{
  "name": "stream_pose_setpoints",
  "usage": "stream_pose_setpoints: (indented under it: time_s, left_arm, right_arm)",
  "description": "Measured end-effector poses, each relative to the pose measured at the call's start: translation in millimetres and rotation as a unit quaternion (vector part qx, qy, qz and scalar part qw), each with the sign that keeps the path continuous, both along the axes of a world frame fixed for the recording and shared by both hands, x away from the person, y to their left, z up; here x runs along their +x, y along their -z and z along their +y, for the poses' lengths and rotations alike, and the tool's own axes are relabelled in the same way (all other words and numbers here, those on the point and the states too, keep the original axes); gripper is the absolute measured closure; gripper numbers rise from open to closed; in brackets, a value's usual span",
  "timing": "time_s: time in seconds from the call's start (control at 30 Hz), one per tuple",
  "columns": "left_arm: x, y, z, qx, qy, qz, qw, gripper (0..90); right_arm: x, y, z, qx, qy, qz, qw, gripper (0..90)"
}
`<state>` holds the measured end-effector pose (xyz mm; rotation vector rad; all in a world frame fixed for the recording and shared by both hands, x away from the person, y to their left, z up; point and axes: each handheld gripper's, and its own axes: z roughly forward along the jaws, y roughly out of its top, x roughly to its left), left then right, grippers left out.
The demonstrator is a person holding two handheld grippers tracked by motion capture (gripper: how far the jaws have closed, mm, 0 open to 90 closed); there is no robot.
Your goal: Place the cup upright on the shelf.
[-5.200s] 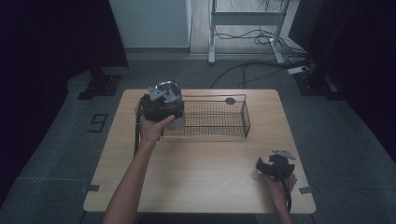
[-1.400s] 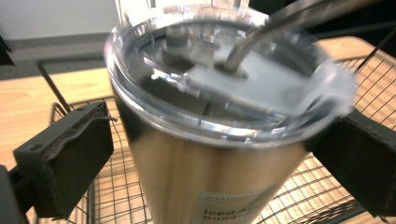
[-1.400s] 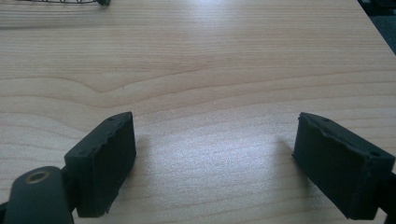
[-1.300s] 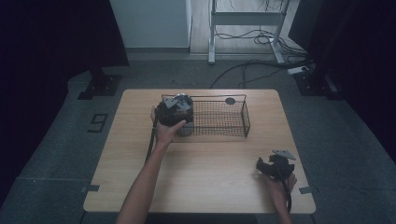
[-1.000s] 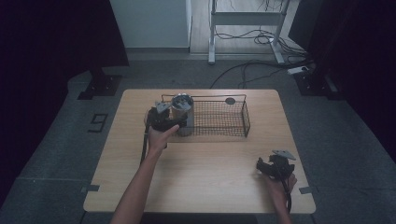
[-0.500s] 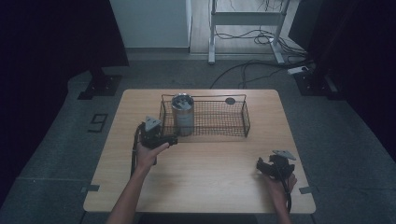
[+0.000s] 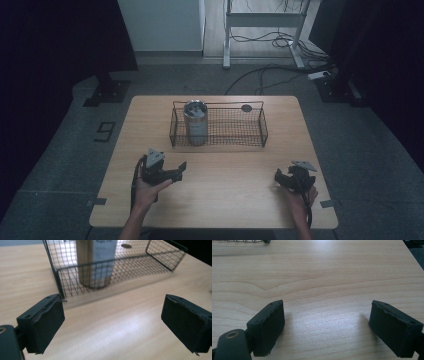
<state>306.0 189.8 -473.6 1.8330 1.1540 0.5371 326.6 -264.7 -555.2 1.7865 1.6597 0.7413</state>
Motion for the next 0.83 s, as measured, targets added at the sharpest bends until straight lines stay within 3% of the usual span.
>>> stream_pose_setpoints:
  time_s: [0.1,0.3,0.6,0.83]
  left_arm:
    - [-9.7,6.2,2.1,0.012,0.003,0.006,0.9999,4.7]
    - [-25.4,21.6,9.7,0.011,-0.001,0.028,0.9996,4.8]
    - [-26.9,29.4,21.2,-0.004,-0.026,0.042,0.9988,5.5]
    - [-26.2,27.9,18.3,-0.008,-0.022,0.042,0.9989,5.8]
  right_arm:
    - [0.0,0.0,0.1,0.000,0.000,0.000,1.0000,12.8]
    - [0.0,0.0,0.0,-0.001,0.000,0.000,1.0000,12.9]
    - [0.1,-0.1,0.0,0.000,-0.001,0.000,1.0000,12.9]
    - [0.4,-0.1,-0.2,-0.001,-0.001,0.000,1.0000,12.9]
